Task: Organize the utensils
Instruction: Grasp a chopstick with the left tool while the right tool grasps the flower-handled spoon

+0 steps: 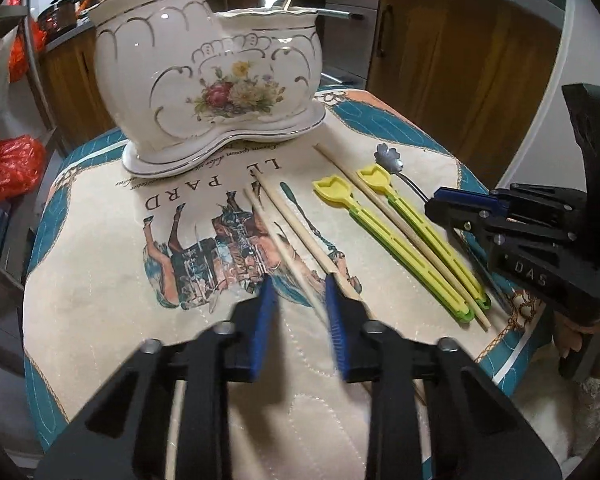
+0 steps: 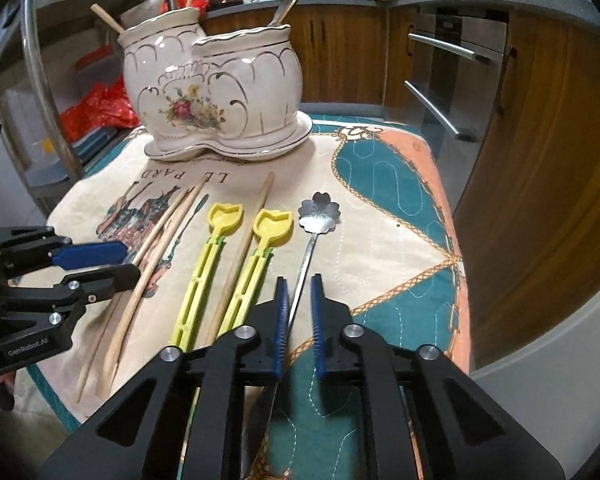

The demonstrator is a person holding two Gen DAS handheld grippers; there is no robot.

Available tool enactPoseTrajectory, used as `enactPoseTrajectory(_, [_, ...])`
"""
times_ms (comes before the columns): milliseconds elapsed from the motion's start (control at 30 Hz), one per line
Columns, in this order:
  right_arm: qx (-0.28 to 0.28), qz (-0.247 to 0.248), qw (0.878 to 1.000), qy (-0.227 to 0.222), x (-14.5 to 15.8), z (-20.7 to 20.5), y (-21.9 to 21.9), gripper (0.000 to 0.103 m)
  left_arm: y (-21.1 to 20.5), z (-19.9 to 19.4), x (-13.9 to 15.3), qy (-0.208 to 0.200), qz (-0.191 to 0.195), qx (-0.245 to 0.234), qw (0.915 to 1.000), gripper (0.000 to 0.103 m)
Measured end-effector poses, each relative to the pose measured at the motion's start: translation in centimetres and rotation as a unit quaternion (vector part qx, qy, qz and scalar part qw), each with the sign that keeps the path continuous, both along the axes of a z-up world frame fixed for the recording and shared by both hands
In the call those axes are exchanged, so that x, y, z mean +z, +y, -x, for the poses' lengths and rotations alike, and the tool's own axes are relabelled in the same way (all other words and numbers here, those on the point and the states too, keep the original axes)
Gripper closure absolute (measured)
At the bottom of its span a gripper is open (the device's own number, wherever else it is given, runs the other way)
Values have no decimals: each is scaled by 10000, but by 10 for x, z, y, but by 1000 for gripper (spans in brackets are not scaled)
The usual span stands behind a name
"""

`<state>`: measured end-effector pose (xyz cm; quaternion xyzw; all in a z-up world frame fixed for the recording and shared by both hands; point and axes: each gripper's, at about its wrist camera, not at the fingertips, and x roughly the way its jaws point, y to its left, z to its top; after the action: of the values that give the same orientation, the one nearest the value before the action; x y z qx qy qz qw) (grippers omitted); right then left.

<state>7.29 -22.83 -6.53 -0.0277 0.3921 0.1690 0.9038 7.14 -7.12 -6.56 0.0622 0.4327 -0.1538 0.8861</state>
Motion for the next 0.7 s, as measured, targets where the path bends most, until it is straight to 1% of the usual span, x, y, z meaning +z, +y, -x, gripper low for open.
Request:
enactPoseTrajectory(33, [-1,-45,10000,26,0,-1,-2,97,0,-3,0,56,47,-74,9999,92])
enactPoseTrajectory(133, [53,-14,10000,20,2,1,-4,99,5,-7,2,134,54,-155,9998,94])
enactPoseTrajectory(167, [62,31,10000,-5,3,2,-4,99,6,-7,4,134,11,-165,9998,94])
enactPoseTrajectory(267, [108,178,9998,-19,5,5,-5,99,13,-6,8,108,-192,-217,9995,98])
enactPoseTrajectory(333, [132,271,9995,-6,4,5,-4,99,18,-4,9,78,-382,-235,9990,98])
enactPoseTrajectory(367, [122,295,9995,9,3,5,-4,98,22,-5,10,94,-406,-221,9989,98])
enactPoseTrajectory(433, [87,328,9994,6,3,3,-3,91,32,-7,11,164,-315,-132,9993,98])
enactPoseTrajectory(467, [61,333,9994,-10,3,1,-3,83,36,-9,11,187,-237,-73,9995,98])
enactPoseTrajectory(500, [48,308,9995,-29,4,-1,-2,80,40,-10,12,198,-160,-10,9997,98])
enactPoseTrajectory(533, [54,291,9996,-30,4,-3,-1,80,41,-12,13,192,-72,26,9998,98])
enactPoseTrajectory(600, [22,332,9994,-33,4,-9,1,80,41,-13,13,214,-4,44,9998,96])
enactPoseTrajectory(633, [13,368,9993,-30,3,-11,2,80,40,-15,13,240,48,48,9997,90])
enactPoseTrajectory(667, [26,416,9991,-25,3,-14,4,80,39,-16,13,255,106,45,9996,79])
enactPoseTrajectory(700, [40,454,9990,-30,2,-16,6,80,37,-19,13,267,159,44,9995,74])
